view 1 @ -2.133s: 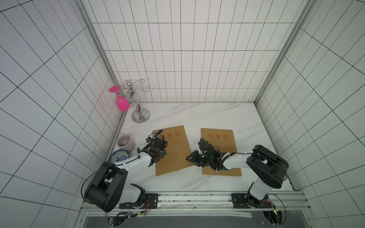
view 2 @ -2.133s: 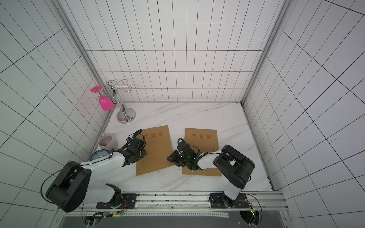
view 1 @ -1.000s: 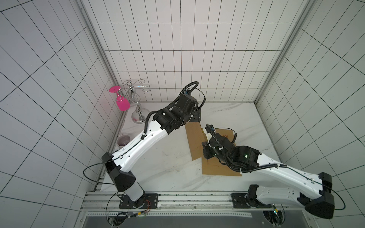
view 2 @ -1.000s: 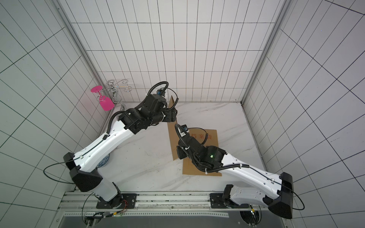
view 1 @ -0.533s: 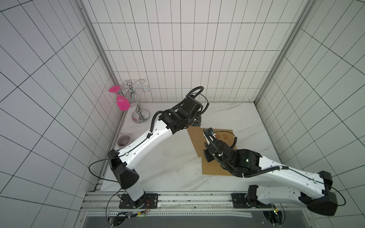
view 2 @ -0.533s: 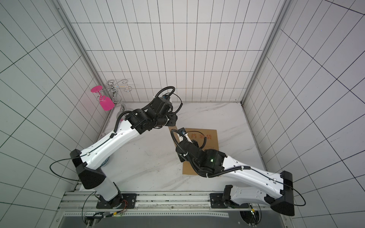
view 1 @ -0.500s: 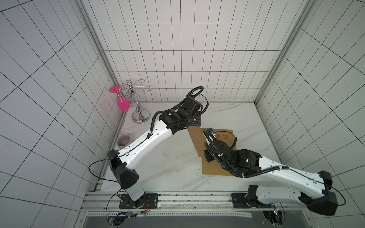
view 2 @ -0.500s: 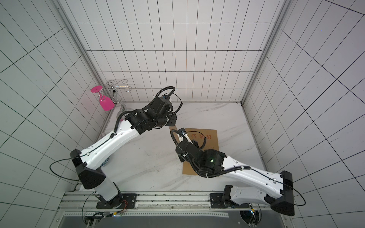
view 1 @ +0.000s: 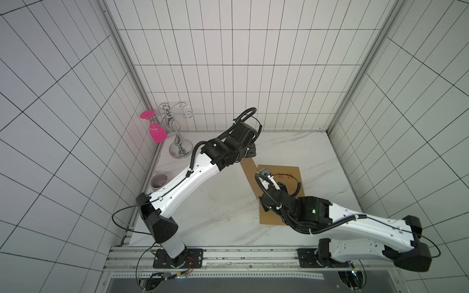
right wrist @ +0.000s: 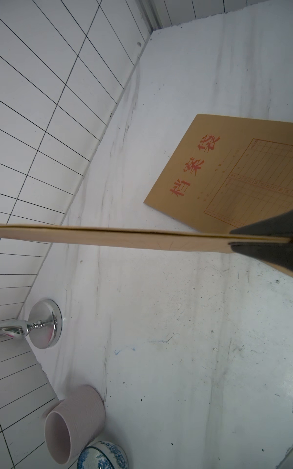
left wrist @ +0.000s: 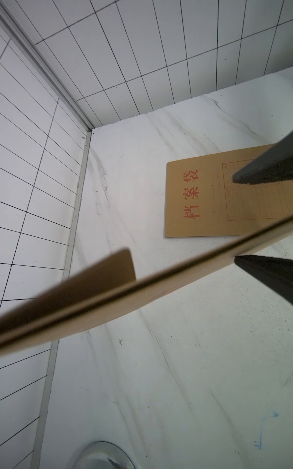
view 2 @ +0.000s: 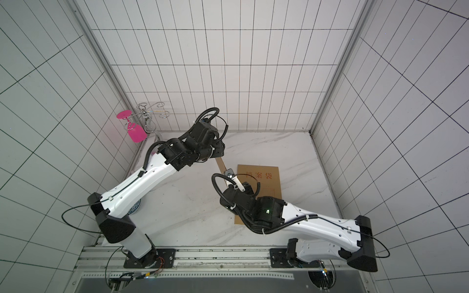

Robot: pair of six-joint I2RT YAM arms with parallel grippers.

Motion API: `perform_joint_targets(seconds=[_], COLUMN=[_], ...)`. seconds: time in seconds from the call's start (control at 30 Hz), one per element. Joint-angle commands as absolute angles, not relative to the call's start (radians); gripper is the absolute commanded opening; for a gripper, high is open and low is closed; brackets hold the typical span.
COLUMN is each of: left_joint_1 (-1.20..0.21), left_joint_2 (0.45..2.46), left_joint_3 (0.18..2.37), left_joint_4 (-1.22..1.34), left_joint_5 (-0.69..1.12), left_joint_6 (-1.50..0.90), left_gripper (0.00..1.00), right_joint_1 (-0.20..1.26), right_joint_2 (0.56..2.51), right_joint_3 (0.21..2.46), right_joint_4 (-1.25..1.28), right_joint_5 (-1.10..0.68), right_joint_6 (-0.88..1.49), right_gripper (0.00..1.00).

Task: Open the file bag
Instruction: Pick up the file bag from the center of the board.

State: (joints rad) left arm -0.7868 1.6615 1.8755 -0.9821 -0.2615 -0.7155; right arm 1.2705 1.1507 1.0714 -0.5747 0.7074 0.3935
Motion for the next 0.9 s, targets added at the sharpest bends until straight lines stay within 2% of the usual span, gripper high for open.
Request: perform_joint_targets(seconds=[0.0,0.03,0.07,0.2,0.27,0.3,0.43,0.47,0.5,0.67,0.73,0.8,0.87], left_joint_1=[-0.761,-0.755,-0.751,-0.749,-0.749,-0.748,-0.747,-0.746,-0.745,-0.732,-0.724,-0.709,-0.691], left_joint_2=[1.626,1.620,1.612,1.601,1.601,1.601,1.578,1.564,1.549,1.456,1.419,1.360,1.286], left_joint_3=[1.900,1.893,1.884,1.870,1.869,1.868,1.842,1.824,1.809,1.694,1.636,1.542,1.432], left_joint_4=[-0.999,-0.999,-0.995,-0.983,-0.972,-0.969,-0.916,-0.886,-0.863,-0.708,-0.643,-0.545,-0.440], left_joint_5=[-0.263,-0.261,-0.258,-0.245,-0.246,-0.251,-0.286,-0.292,-0.306,-0.340,-0.297,-0.184,-0.046], left_joint_6=[-0.781,-0.790,-0.793,-0.800,-0.797,-0.793,-0.747,-0.725,-0.716,-0.576,-0.506,-0.445,-0.391], left_gripper=[0.32,0.23,0.19,0.12,0.00,0.00,0.00,0.00,0.00,0.00,0.00,0.00,0.00], right_joint_1=[1.285,1.288,1.290,1.296,1.300,1.303,1.332,1.341,1.351,1.364,1.333,1.209,0.989], right_joint_2=[1.150,1.148,1.146,1.149,1.154,1.154,1.111,1.087,1.062,0.896,0.843,0.828,0.860], right_joint_3=[1.101,1.096,1.094,1.086,1.085,1.087,1.076,1.064,1.048,0.989,0.994,1.037,1.109], right_joint_4=[-0.539,-0.532,-0.527,-0.511,-0.509,-0.514,-0.544,-0.548,-0.546,-0.593,-0.612,-0.646,-0.689], right_joint_5=[0.783,0.785,0.786,0.791,0.789,0.789,0.813,0.812,0.809,0.799,0.794,0.641,0.355], right_joint_6=[0.383,0.384,0.382,0.371,0.370,0.368,0.360,0.354,0.348,0.384,0.389,0.384,0.391], right_gripper=[0.00,0.00,0.00,0.00,0.03,0.13,0.72,0.81,0.85,0.92,1.00,0.99,0.99])
